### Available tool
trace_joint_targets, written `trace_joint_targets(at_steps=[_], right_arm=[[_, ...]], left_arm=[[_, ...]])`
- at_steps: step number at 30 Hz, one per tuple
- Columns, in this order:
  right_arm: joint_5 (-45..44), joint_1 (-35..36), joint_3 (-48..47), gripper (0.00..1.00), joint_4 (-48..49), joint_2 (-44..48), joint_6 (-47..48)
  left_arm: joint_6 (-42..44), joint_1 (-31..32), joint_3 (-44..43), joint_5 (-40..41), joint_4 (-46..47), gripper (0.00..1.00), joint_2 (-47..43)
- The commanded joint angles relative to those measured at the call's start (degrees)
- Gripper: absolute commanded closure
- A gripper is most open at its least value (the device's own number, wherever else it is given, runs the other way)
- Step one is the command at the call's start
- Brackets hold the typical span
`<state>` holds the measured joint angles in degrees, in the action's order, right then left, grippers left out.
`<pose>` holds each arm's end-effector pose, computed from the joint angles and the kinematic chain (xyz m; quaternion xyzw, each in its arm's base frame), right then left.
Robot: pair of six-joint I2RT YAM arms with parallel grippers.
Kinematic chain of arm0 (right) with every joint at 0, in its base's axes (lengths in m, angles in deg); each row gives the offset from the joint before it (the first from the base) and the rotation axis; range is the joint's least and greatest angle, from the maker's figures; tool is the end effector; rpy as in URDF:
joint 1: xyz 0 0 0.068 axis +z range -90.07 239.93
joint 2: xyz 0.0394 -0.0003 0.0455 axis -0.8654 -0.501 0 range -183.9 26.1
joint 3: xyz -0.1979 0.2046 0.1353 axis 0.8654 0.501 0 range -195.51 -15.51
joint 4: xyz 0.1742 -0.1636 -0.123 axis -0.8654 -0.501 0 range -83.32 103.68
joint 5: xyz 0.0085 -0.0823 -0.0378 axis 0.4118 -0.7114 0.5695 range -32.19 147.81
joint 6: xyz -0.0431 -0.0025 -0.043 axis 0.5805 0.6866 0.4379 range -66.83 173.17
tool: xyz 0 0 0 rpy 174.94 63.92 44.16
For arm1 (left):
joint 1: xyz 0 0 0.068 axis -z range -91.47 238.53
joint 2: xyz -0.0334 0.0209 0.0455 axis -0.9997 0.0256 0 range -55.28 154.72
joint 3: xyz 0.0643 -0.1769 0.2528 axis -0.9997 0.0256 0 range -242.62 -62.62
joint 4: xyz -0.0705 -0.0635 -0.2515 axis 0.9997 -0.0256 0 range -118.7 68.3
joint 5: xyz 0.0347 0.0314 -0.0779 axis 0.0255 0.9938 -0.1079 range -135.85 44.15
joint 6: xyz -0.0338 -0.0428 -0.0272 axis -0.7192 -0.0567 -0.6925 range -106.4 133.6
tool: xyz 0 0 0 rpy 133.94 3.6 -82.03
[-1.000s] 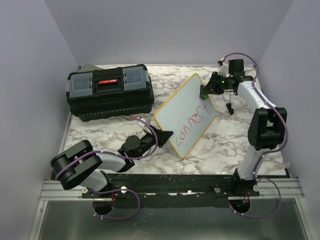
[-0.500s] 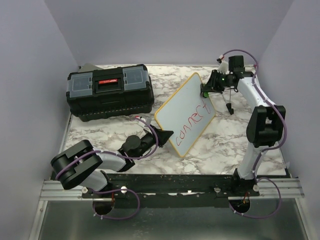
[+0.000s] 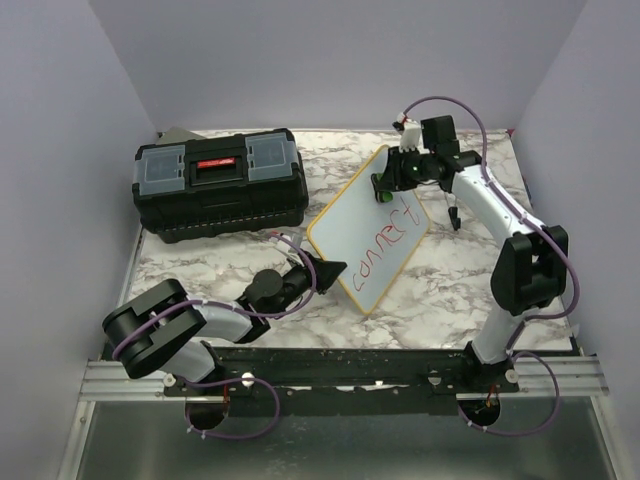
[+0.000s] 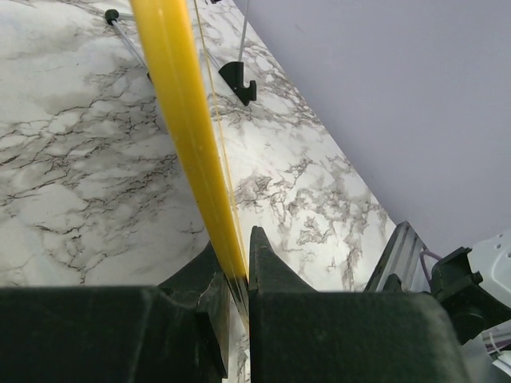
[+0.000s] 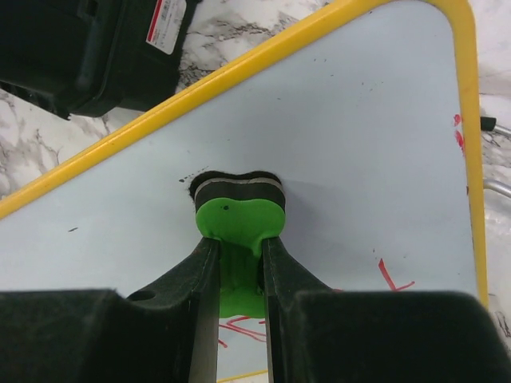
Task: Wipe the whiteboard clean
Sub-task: Erase the whiteboard at the center of the board.
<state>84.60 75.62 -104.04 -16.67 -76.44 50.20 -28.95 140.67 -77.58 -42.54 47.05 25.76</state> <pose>0.4071 0.1358 0.3306 -0.1886 0.8812 0.2719 0.3377 0.1548 -0.1948 0.2161 0.0369 0.6894 -0.5183 0.5047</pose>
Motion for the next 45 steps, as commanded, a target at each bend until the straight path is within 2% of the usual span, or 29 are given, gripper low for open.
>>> trace_joint_targets(at_steps=[1, 11, 18, 23, 32, 38, 41, 45], right_arm=[[-8.7, -2.2, 0.5, 0.99, 1.5, -1.6, -1.1], [-14.7, -4.1, -9.6, 0.99, 1.6, -9.7, -2.1], [-12.0, -7.7, -2.4, 0.99, -0.1, -7.3, 0.5], [-11.0, -7.7, 1.7, 0.99, -1.7, -5.4, 4.2], [-12.6, -3.3, -12.8, 0.99, -7.6, -10.2, 3.1], [-17.9, 0.7, -19.8, 0.99, -9.2, -12.7, 3.1], [-20.1, 0.7, -19.4, 0.99, -8.8, -12.4, 3.1], [-23.3, 0.8, -12.3, 0.99, -7.1, -9.6, 3.5]], left_arm=[[4.5, 1.9, -1.3, -13.2, 5.5, 1.00, 0.3], [5.1, 1.9, -0.6, -12.9, 4.5, 1.00, -1.2], [6.0, 1.9, -0.6, -12.9, 3.4, 1.00, -2.3], [6.0, 1.9, -1.3, -13.5, 3.8, 1.00, -1.3], [6.2, 1.9, -1.8, -13.8, 2.4, 1.00, -1.9], [6.8, 1.9, -2.1, -14.0, 1.0, 1.00, -2.8], [7.0, 1.9, -2.2, -14.2, 0.4, 1.00, -3.1], [7.1, 1.9, -2.1, -14.3, 0.7, 1.00, -3.0]])
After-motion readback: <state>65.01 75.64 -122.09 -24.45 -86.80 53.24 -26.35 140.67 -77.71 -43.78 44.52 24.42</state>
